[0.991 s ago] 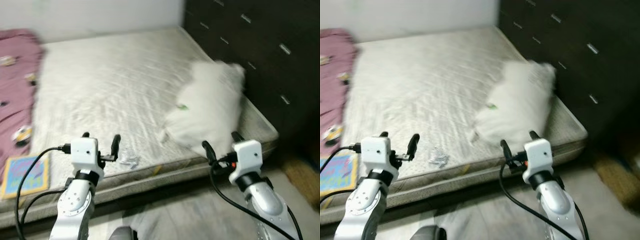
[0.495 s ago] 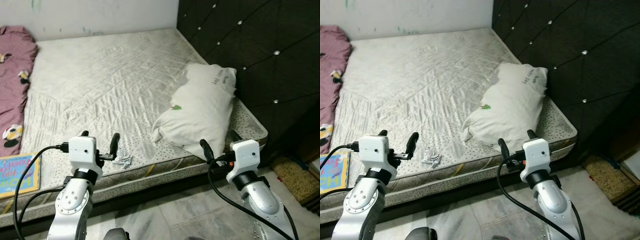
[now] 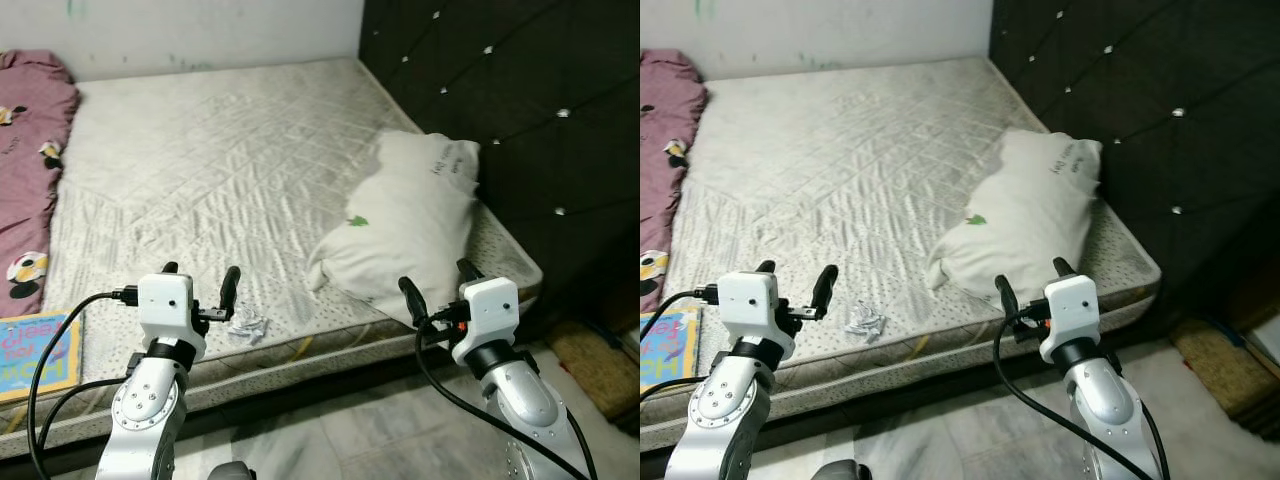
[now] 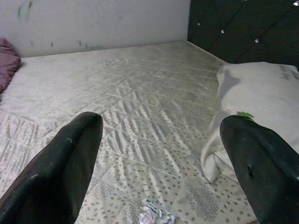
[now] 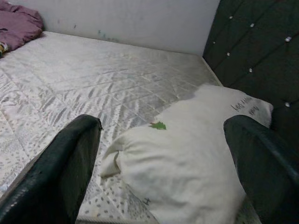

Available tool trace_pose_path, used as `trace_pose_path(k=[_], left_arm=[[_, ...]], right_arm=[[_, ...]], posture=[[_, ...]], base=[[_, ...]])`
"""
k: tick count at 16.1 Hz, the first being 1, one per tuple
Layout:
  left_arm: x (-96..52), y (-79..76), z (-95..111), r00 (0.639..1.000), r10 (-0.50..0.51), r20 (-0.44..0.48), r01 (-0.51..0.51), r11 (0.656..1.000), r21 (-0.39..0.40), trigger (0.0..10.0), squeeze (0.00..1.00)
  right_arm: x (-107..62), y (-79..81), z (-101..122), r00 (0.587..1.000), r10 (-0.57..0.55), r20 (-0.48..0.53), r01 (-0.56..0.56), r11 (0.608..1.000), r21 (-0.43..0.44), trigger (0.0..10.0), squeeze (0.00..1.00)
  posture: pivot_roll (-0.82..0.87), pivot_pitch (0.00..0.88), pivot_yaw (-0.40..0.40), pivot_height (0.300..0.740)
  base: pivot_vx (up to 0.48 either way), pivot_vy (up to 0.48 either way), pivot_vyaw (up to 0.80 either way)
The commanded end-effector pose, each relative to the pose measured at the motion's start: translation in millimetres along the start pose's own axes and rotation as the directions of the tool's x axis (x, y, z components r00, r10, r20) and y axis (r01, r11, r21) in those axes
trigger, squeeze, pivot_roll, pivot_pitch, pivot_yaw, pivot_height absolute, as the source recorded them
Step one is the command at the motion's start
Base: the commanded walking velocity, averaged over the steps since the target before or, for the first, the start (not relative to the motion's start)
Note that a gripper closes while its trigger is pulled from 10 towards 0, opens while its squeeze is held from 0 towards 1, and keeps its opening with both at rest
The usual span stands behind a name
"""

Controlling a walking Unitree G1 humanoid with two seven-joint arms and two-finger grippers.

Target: Clean up the room

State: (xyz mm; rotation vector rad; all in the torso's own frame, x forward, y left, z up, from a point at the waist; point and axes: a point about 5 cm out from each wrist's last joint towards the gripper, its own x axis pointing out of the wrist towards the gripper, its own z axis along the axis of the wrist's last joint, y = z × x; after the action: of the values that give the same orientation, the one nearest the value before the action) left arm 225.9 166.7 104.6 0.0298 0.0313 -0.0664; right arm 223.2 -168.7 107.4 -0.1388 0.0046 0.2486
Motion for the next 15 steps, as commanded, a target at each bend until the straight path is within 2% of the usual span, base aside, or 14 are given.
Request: trace_pose_path(k=[1,4,6,10,12,13,15], left_arm=[[0.7,-0.4,2,1.000,-0.011,0.010,0.011,1.000,0.007,10.0,0.00],[0.6,-0.6,2,1.000,-0.009,0.009,0.009,1.000,0.008,10.0,0.00],[0.6,-0.9,1,1.000,-0.009,0.007,0.009,1.000,0.007,10.0,0.00],[-0.5,-0.2,-2,0.999,0.033,-0.022,-0.033,0.999,-0.020,10.0,0.00],[-3.0,-0.5,-8,0.996,0.037,-0.078,-0.042,0.997,-0.072,10.0,0.00],[-3.8,-1.5,-9,0.996,0.004,-0.090,-0.011,0.997,-0.074,10.0,0.00],[-3.0,0.1,-7,0.997,0.020,-0.074,-0.022,0.999,-0.035,10.0,0.00]], right_arm=[[1.6,0.8,2,1.000,0.013,0.010,-0.013,1.000,-0.007,10.0,0.00],[1.6,0.8,1,1.000,0.012,0.009,-0.012,1.000,-0.006,10.0,0.00],[1.8,1.0,1,1.000,0.014,0.009,-0.014,1.000,-0.005,10.0,0.00],[1.1,0.9,0,1.000,0.008,0.005,-0.008,1.000,0.003,10.0,0.00],[0.9,1.3,-1,1.000,0.011,0.004,-0.011,1.000,-0.004,10.0,0.00],[1.6,1.6,-1,1.000,0.013,0.005,-0.013,1.000,-0.009,10.0,0.00],[2.0,2.2,-1,1.000,0.013,0.008,-0.012,1.000,-0.005,10.0,0.00]], posture=[[-0.02,0.066,-0.042,0.740],[-0.02,0.066,-0.042,0.740],[-0.02,0.063,-0.043,0.740],[-0.02,0.059,-0.044,0.740],[-0.02,0.055,-0.042,0.740],[-0.02,0.055,-0.042,0.740],[-0.02,0.055,-0.039,0.740]], base=[[0.315,0.000,0.78],[0.310,0.000,0.63],[0.300,0.000,0.00],[0.000,0.000,0.00],[0.000,0.000,0.00],[0.000,0.000,0.80],[0.000,0.000,0.40]])
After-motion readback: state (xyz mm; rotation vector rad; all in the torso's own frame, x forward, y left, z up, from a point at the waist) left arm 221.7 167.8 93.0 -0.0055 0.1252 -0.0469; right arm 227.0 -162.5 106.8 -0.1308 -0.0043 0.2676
